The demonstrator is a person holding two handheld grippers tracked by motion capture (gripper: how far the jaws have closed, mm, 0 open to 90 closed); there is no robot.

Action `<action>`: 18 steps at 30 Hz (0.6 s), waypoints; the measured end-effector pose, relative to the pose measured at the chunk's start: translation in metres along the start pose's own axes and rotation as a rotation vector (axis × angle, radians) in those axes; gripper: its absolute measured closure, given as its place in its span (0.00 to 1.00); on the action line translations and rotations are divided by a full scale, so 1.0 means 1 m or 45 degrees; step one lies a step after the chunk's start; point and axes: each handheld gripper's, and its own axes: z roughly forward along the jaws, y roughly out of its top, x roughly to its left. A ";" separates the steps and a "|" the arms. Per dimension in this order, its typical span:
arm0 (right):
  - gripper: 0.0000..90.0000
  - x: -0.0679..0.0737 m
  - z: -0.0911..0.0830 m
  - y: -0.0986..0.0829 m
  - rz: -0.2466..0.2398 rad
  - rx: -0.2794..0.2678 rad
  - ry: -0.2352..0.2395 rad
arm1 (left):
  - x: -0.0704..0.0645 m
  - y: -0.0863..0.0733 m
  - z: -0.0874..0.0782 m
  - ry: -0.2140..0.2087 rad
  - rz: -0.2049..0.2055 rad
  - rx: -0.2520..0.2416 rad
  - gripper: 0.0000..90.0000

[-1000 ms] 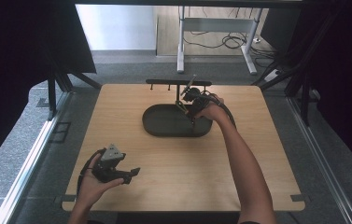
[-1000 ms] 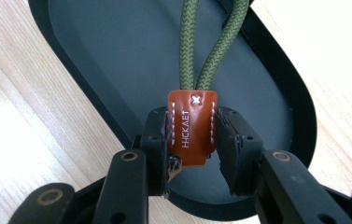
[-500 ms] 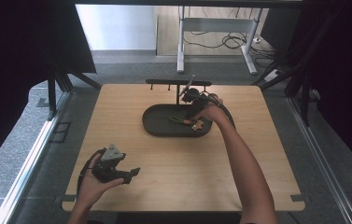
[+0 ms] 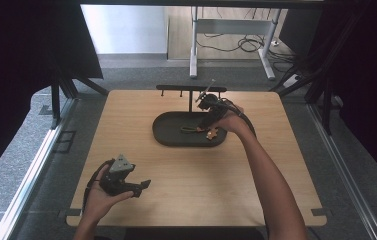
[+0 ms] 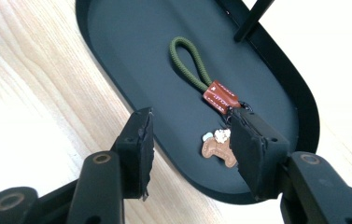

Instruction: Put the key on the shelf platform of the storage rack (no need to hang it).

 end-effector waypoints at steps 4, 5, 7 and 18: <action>0.53 0.005 -0.005 -0.006 0.000 -0.014 -0.010 | -0.001 0.000 0.000 0.001 0.005 -0.001 0.23; 0.53 0.007 -0.006 -0.009 0.007 -0.023 -0.009 | -0.002 0.001 -0.001 0.000 0.006 -0.001 0.23; 0.52 0.013 -0.009 -0.017 -0.010 -0.047 -0.001 | -0.003 0.001 -0.001 0.003 0.004 -0.006 0.23; 0.52 0.032 -0.029 -0.069 -0.039 -0.158 0.024 | -0.002 0.001 -0.002 0.030 -0.001 0.002 0.23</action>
